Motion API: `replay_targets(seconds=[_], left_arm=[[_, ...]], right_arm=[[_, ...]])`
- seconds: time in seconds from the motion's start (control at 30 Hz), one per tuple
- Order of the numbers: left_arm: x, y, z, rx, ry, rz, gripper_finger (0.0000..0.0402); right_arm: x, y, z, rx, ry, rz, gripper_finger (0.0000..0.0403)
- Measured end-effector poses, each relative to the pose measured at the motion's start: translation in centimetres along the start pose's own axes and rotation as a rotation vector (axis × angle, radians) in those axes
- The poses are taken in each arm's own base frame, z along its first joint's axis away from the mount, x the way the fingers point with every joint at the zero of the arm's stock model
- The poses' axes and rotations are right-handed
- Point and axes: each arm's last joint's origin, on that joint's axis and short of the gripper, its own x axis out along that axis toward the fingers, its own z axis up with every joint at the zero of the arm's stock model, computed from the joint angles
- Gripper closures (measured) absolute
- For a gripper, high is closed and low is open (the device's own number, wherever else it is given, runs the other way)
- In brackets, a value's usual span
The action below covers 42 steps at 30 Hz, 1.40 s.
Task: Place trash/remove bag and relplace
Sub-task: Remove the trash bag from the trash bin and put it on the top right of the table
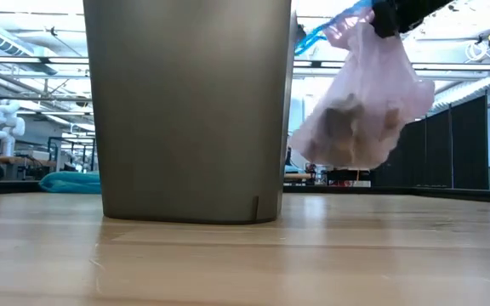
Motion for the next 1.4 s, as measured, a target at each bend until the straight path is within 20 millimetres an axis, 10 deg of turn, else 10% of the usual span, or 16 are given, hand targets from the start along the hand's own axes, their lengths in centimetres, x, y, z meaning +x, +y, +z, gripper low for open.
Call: replay_targets(seconds=[0.3,0.8,1.4], left_arm=[[1.6,3.0,-0.7,-0.023,-0.016,-0.063,0.0401],[-1.0,6.1,-5.6,-0.149,-0.099,-0.007,0.0401],[-1.4,6.2,-6.7,-0.169,-0.077,-0.004,0.0402]], right_arm=[[1.1,-2.1,-1.7,-0.017,0.137,-0.181,0.0403],[4.0,-0.2,-13.7,0.236,0.296,-0.296,0.0403],[6.1,-0.5,-20.6,0.539,0.677,-0.490,0.0403]])
